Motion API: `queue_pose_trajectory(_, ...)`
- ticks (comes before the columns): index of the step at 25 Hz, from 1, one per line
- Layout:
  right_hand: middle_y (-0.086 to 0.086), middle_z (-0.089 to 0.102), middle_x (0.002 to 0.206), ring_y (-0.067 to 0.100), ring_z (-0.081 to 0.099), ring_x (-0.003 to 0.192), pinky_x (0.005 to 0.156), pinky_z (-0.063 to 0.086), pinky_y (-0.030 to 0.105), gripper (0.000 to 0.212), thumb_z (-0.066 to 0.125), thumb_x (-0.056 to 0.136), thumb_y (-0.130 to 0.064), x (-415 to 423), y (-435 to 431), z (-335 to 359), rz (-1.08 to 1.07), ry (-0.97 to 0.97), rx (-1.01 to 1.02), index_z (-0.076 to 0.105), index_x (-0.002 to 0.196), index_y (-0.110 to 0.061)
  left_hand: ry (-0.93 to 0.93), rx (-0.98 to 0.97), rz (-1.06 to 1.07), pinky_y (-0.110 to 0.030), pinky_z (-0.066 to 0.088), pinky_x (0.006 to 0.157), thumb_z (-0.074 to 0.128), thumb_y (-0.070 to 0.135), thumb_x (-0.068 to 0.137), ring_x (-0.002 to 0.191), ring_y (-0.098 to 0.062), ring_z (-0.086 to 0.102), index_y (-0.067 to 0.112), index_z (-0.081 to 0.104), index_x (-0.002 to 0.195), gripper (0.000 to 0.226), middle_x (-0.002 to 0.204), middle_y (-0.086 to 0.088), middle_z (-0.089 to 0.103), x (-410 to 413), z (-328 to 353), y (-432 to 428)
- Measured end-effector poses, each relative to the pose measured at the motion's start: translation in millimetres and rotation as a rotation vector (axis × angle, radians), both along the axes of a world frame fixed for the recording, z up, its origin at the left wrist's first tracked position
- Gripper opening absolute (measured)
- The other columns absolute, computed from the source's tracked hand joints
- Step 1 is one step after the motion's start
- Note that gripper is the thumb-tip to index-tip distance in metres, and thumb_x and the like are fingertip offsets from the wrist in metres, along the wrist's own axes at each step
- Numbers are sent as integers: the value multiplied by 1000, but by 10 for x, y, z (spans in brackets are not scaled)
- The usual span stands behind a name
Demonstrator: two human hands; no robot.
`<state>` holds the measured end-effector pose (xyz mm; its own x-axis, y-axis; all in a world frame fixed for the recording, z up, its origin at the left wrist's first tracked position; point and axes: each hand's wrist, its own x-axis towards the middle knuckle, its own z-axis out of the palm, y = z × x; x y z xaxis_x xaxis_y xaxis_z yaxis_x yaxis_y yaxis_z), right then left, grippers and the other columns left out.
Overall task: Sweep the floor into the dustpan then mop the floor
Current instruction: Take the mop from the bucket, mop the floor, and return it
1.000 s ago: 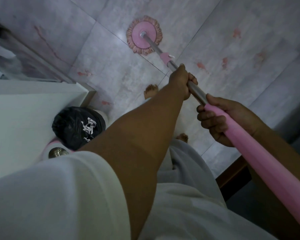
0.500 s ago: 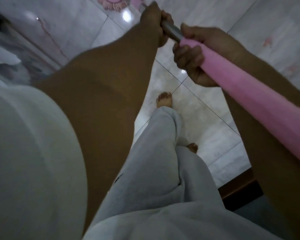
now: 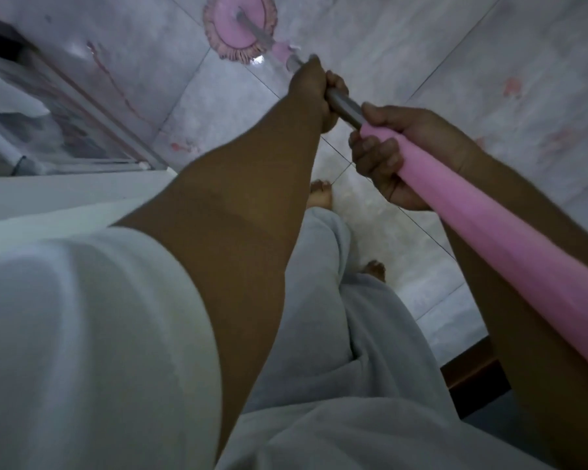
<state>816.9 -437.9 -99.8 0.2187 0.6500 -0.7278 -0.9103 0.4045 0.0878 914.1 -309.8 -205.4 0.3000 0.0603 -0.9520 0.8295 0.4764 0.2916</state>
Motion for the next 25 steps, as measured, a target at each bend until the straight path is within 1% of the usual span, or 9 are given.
queue_pose_trajectory(1, -5, 48, 59, 2, 46, 39, 36, 40, 10, 25, 56, 85, -33, -181, -77, 31, -13, 22, 5, 54, 80, -9, 38, -59, 10, -15, 34, 35, 48, 38, 100, 35, -12, 36, 14, 38, 66, 43, 51, 1, 37, -187, -5, -111)
queue_pose_trajectory(4, -5, 50, 58, 2, 47, 39, 35, 41, 10, 24, 57, 85, -33, -827, -369, 179, -57, 48, 4, 55, 81, -10, 89, -42, 15, -13, 33, 34, 46, 37, 101, 32, -12, 34, 15, 38, 68, 41, 46, 2, 35, -790, 137, -438)
queue_pose_trajectory(6, -6, 50, 59, 2, 47, 40, 36, 41, 10, 24, 56, 87, -35, -1255, -588, 306, -75, 67, 5, 55, 83, -11, 73, -31, -98, -13, 33, 34, 45, 36, 101, 29, -11, 33, 15, 38, 69, 40, 39, 3, 33, -1200, 221, -674)
queue_pose_trajectory(8, -6, 51, 60, 1, 47, 41, 37, 41, 10, 24, 55, 88, -36, -1690, -846, 429, -112, 88, 11, 55, 86, -11, 84, -61, -130, -13, 32, 33, 44, 36, 102, 26, -11, 33, 15, 39, 71, 38, 38, 3, 33, -1651, 339, -967)
queue_pose_trajectory(12, -3, 52, 60, 3, 49, 40, 36, 43, 13, 25, 68, 83, -31, -2407, -1271, 661, -219, 167, 42, 56, 88, -9, 142, -135, -209, -17, 36, 35, 41, 37, 103, 40, -13, 33, 14, 40, 77, 34, 52, 0, 33, -2301, 572, -1453)
queue_pose_trajectory(14, -2, 54, 59, 4, 50, 40, 36, 44, 15, 27, 75, 78, -27, -2612, -1378, 762, -239, 198, 67, 58, 88, -8, 174, -150, -277, -19, 38, 37, 41, 38, 102, 41, -14, 34, 13, 42, 80, 33, 54, 0, 34, -2490, 686, -1599)
queue_pose_trajectory(19, -3, 49, 57, 4, 44, 36, 31, 39, 15, 24, 60, 84, -33, -2552, -1256, 869, -212, 212, -79, 56, 84, -10, 170, -155, -310, -19, 38, 38, 42, 37, 102, 43, -13, 34, 13, 42, 86, 29, 54, 1, 33, -2456, 766, -1550)
queue_pose_trajectory(22, -4, 47, 57, 3, 42, 35, 30, 36, 13, 24, 58, 83, -33, -2147, -1053, 786, -185, 177, -129, 56, 83, -10, 117, -143, -292, -17, 38, 37, 40, 37, 103, 43, -15, 34, 13, 41, 84, 31, 54, -1, 33, -2061, 675, -1362)
queue_pose_trajectory(25, -5, 45, 57, 2, 41, 35, 30, 35, 12, 24, 58, 83, -34, -1489, -840, 648, -174, 147, -132, 55, 83, -10, 81, -143, -272, -19, 38, 39, 39, 37, 103, 39, -14, 34, 13, 42, 77, 36, 50, -1, 33, -1398, 539, -1122)
